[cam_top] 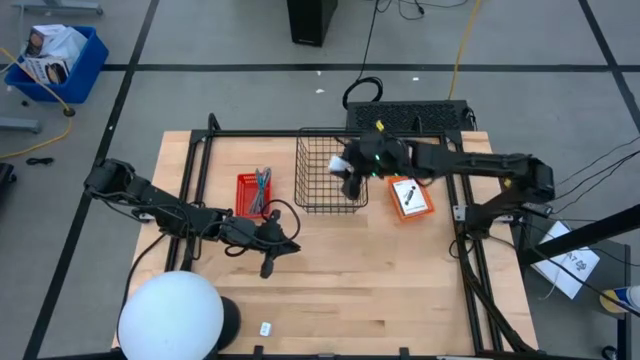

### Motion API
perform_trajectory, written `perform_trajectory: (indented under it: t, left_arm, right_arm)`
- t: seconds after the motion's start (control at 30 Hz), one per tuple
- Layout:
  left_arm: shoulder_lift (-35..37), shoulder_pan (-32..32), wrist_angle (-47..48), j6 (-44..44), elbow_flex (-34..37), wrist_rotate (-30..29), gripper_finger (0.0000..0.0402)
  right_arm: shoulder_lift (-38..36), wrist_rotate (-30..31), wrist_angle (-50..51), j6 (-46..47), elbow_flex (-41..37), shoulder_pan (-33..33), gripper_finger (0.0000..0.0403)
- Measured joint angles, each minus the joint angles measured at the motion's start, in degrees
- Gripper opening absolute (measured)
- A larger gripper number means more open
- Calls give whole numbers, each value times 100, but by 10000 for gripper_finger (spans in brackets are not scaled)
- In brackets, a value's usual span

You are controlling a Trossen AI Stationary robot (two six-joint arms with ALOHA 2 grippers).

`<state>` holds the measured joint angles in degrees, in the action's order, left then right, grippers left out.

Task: Pick and place items into bin
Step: Put the right white charger adapter into the wire basket

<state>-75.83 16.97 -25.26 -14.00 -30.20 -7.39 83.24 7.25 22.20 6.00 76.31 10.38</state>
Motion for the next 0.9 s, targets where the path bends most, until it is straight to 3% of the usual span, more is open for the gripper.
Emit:
perform_trajectory:
  t: [0.57,0.9]
  left_arm:
    - [0,0,-9,83,0,-118,31]
    - [0,0,-28,168,0,-171,31]
  right_arm:
    - [2249,-909,2739,-51,2732,1072,174]
    - [3291,-1240,3077,30,3080,1125,174]
